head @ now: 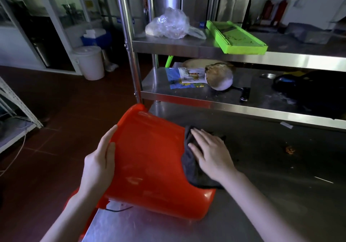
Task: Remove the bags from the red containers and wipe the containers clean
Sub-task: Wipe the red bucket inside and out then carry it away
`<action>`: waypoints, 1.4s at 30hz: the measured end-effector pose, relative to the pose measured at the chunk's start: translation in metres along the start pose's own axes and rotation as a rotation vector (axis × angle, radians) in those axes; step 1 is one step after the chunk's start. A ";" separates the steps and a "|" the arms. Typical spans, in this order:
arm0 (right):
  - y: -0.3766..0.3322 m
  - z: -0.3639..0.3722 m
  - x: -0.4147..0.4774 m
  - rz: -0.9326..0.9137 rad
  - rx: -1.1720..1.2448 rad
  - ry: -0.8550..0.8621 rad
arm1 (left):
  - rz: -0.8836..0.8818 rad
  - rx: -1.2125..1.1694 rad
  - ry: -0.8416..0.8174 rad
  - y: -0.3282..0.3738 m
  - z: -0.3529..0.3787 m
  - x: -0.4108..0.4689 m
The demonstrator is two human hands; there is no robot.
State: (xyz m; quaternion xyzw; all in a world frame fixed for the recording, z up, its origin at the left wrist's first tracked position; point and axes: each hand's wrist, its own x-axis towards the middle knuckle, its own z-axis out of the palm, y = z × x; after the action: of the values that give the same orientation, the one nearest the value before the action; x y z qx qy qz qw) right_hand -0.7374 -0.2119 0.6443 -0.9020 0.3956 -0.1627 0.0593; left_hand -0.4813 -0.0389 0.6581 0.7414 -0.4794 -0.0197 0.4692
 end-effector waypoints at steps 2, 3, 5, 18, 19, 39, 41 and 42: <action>-0.031 0.005 -0.020 -0.053 -0.072 0.060 | 0.005 -0.007 0.006 -0.003 0.000 0.003; -0.050 0.010 -0.027 -0.072 -0.075 0.079 | 0.008 -0.007 0.014 -0.004 0.002 0.003; -0.084 0.022 -0.032 -0.140 -0.056 0.110 | 0.030 -0.026 0.029 -0.003 0.009 -0.003; -0.132 0.005 0.093 -0.027 0.004 -0.001 | -0.071 -0.181 -0.061 -0.013 0.007 -0.030; -0.135 0.006 0.079 -0.091 -0.019 0.038 | -0.102 -0.188 -0.069 -0.008 0.002 -0.021; -0.114 0.002 0.065 -0.062 -0.011 0.033 | 0.044 -0.165 -0.153 0.023 0.030 0.034; -0.112 0.005 0.073 -0.080 -0.018 0.024 | 0.026 -0.150 -0.098 0.023 0.037 0.033; -0.112 0.008 0.070 -0.073 -0.026 0.044 | 0.018 -0.141 -0.086 0.022 0.039 0.032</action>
State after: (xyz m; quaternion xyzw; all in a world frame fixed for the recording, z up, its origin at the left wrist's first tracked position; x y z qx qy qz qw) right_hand -0.6125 -0.1871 0.6802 -0.9127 0.3657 -0.1795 0.0326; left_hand -0.4978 -0.0910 0.6661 0.7008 -0.5029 -0.0810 0.4994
